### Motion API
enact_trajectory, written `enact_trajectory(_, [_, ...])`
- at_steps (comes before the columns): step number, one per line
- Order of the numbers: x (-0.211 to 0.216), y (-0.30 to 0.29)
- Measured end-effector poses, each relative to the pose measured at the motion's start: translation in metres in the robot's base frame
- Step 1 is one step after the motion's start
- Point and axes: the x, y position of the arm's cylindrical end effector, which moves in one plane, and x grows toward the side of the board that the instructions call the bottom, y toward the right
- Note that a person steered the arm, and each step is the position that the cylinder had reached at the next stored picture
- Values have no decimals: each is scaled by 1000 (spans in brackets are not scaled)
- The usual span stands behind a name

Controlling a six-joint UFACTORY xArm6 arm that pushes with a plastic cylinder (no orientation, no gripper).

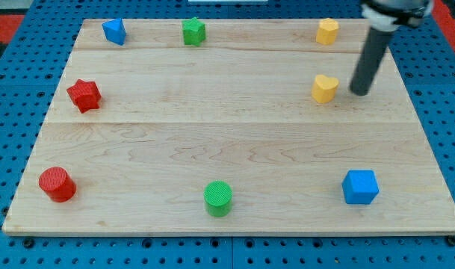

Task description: Push the yellow heart to the center

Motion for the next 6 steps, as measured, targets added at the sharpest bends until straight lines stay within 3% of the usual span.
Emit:
enact_trajectory(1, [-7, -51])
enact_trajectory(2, [47, -117])
enact_trajectory(3, [57, -100])
enact_trajectory(4, [32, -108])
enact_trajectory(5, [64, -178])
enact_trajectory(6, [65, -217])
